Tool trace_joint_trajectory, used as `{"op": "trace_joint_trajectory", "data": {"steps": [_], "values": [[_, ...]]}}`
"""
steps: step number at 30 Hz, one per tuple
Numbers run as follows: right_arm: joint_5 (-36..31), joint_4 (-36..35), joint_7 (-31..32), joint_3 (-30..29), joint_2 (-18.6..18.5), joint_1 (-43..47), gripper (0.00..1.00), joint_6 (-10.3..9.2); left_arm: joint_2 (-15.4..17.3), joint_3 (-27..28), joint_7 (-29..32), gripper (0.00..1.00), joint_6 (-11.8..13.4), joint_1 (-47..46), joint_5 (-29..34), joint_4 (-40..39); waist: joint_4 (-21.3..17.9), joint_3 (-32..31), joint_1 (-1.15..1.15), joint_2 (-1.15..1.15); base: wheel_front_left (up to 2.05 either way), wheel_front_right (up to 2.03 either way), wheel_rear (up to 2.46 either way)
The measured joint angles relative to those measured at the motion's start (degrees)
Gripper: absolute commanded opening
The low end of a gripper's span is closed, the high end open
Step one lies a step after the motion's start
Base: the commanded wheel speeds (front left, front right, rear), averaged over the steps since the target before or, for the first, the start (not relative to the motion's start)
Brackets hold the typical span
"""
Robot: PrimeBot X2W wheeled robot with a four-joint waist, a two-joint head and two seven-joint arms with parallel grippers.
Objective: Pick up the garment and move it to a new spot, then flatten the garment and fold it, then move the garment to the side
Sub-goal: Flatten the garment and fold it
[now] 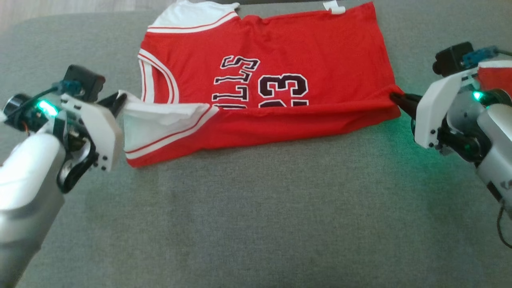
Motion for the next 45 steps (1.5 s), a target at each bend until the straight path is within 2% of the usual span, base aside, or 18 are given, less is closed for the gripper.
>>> {"op": "trace_joint_trajectory", "data": {"steps": [8, 9, 10, 11, 12, 16, 20, 21, 24, 28, 31, 34, 36, 40, 43, 45], "values": [[0.00, 2.33, -1.04, 0.67, 1.75, -2.87, 0.00, 0.00, -3.05, -2.66, -2.83, 0.00, -0.48, -6.02, 1.37, 7.38, -0.74, 2.32, 0.00, 0.00, 0.00, 0.00, 0.00], [-0.23, 2.82, -2.00, 0.67, 1.99, -3.30, 0.22, 0.00, -3.37, -2.69, -3.76, 0.00, -0.48, -6.77, 1.70, 8.34, -0.80, 2.59, 0.00, 0.00, 0.00, 0.00, 0.00], [-0.47, 3.42, -2.64, 0.57, 2.29, -3.69, 1.00, -0.01, -3.75, -2.70, -4.82, 0.46, -0.48, -7.52, 1.98, 9.24, -0.86, 2.81, 0.00, 0.00, 0.00, 0.00, 0.00], [-0.48, 3.91, -3.28, 0.58, 2.56, -4.08, 1.00, 0.00, -4.24, -2.57, -6.16, 0.83, -0.38, -8.23, 2.19, 10.17, -0.91, 2.97, 0.00, 0.00, 0.00, 0.00, 0.00], [-0.48, 4.33, -4.09, 0.37, 2.93, -4.40, 1.00, 0.00, -4.78, -2.30, -7.44, 1.00, -0.31, -8.80, 2.19, 11.14, -0.97, 3.07, 0.00, 0.00, 0.00, 0.00, 0.00], [-0.10, 5.42, -7.78, -0.54, 4.27, -4.83, 1.00, 0.00, -7.09, -0.45, -10.46, 1.00, 0.32, -10.07, 0.76, 14.39, -1.06, 2.93, 0.00, 0.00, 0.00, 0.00, 0.00], [-0.34, 5.75, -14.62, -1.97, 4.52, -5.51, 1.00, 0.00, -7.92, 1.83, -16.05, 1.00, 2.83, -11.39, 0.53, 15.84, -0.90, 1.99, 0.00, 0.00, 0.00, 0.00, 0.00], [-0.34, 5.75, -14.62, -1.97, 4.52, -5.51, 1.00, 0.00, -7.92, 1.83, -16.05, 1.00, 2.83, -11.39, 0.53, 15.84, -0.90, 1.99, 0.00, 0.00, 0.00, 0.00, 0.00], [-0.65, 5.92, -21.94, -3.93, 5.11, -5.66, 1.00, -0.01, -9.21, 3.63, -20.71, 1.00, 4.05, -11.88, -0.15, 15.91, -0.60, 0.91, -0.01, 0.00, 0.00, 0.00, 0.00], [-2.36, 6.57, -32.53, -7.19, 6.71, -5.58, 1.00, 0.00, -12.12, 7.80, -29.62, 1.00, 7.44, -11.01, -2.87, 13.77, -0.20, -0.96, -0.01, 0.00, 0.00, 0.00, 0.00], [-3.50, 6.87, -37.28, -10.93, 8.86, -4.77, 1.00, 0.00, -13.43, 11.60, -36.02, 1.00, 10.37, -8.33, -5.13, 10.82, -0.09, -2.59, -0.01, 0.00, 0.00, 0.00, 0.00], [-6.06, 6.17, -38.23, -18.09, 11.26, -1.66, 1.00, 0.00, -14.15, 14.62, -38.26, 1.00, 12.58, -2.78, -6.05, 6.36, -0.05, -4.35, -0.01, 0.00, 0.00, 0.00, 0.00], [-9.68, 2.71, -38.24, -26.68, 12.99, 2.25, 1.00, 0.00, -14.59, 16.40, -38.63, 1.00, 14.10, 1.91, -6.01, 2.74, -0.05, -5.38, -0.02, 0.00, 0.00, 0.00, 0.00], [-23.01, -6.43, -38.27, -41.27, 18.05, 13.29, 1.00, -0.01, -15.97, 21.85, -38.63, 1.00, 15.62, 11.60, -3.81, -6.61, -0.15, -7.01, -0.02, 0.00, 0.00, 0.00, 0.00], [-30.69, -12.55, -38.51, -47.29, 24.38, 23.58, 1.00, -0.01, -17.55, 25.80, -38.75, 1.00, 16.27, 17.79, -0.92, -11.05, -0.07, -7.75, -0.02, 0.00, 0.00, 0.00, 0.00], [-34.31, -15.72, -38.51, -49.29, 27.13, 29.63, 1.00, -0.01, -18.81, 27.11, -38.88, 1.00, 16.24, 21.78, 0.77, -12.13, 0.00, -8.20, -0.02, 0.00, 0.00, 0.00, 0.00]]}}
